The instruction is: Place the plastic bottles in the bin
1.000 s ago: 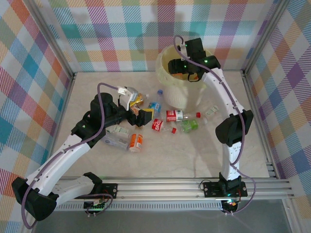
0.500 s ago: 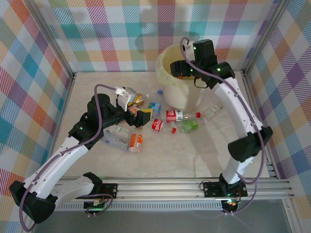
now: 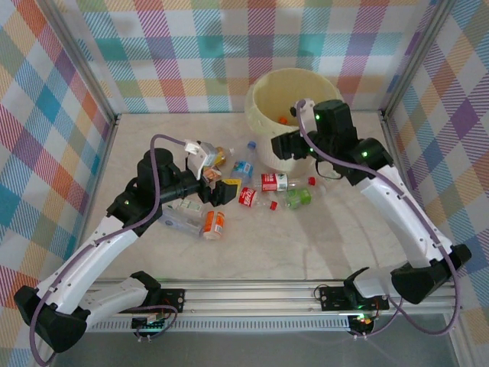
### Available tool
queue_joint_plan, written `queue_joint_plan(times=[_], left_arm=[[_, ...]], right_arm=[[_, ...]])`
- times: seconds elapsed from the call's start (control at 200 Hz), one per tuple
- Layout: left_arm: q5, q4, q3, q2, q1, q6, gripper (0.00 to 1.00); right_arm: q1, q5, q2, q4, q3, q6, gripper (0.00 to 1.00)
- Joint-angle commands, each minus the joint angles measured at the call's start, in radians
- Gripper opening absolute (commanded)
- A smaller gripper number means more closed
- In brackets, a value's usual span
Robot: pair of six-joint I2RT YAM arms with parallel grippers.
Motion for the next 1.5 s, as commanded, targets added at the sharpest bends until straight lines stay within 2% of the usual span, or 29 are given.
queue_joint_plan(times=[0.0, 0.16, 0.34, 0.655, 0.825, 0.99, 1.16, 1.495], left_arm=[[0.032, 0.004, 0.006, -0.003, 0.007, 0.023, 1.0], [0.018, -0.005, 0.007, -0.013, 0.007, 0.038, 1.0], [-0.019, 0.025, -0.028, -0.031, 0.007, 0.043, 1.0], [-0.007, 0.012, -0.017, -0.001, -0.018, 0.038, 1.0], [-0.011, 0.003, -0.011, -0.01, -0.022, 0.041, 1.0], [0.003, 0.002, -0.005, -0.012, -0.022, 0.036, 1.0], [0.023, 0.013, 0.001, -0.021, -0.022, 0.012, 1.0], [0.013, 0.002, 0.005, -0.014, -0.024, 0.016, 1.0]], right_arm=[[0.008, 0.026, -0.06, 0.006, -0.097, 0.081, 0.79], [0.007, 0.062, -0.127, 0.011, -0.227, 0.189, 0.79], [0.008, 0.155, -0.199, 0.039, -0.372, 0.362, 0.83], [-0.005, 0.273, -0.245, -0.004, -0.479, 0.582, 0.85], [-0.065, 0.261, -0.254, -0.001, -0.52, 0.636, 0.86], [-0.11, 0.204, -0.266, 0.096, -0.625, 0.736, 0.86], [-0.114, 0.14, -0.218, 0.182, -0.691, 0.811, 0.85], [-0.119, 0.13, -0.094, 0.332, -0.771, 0.944, 0.82]])
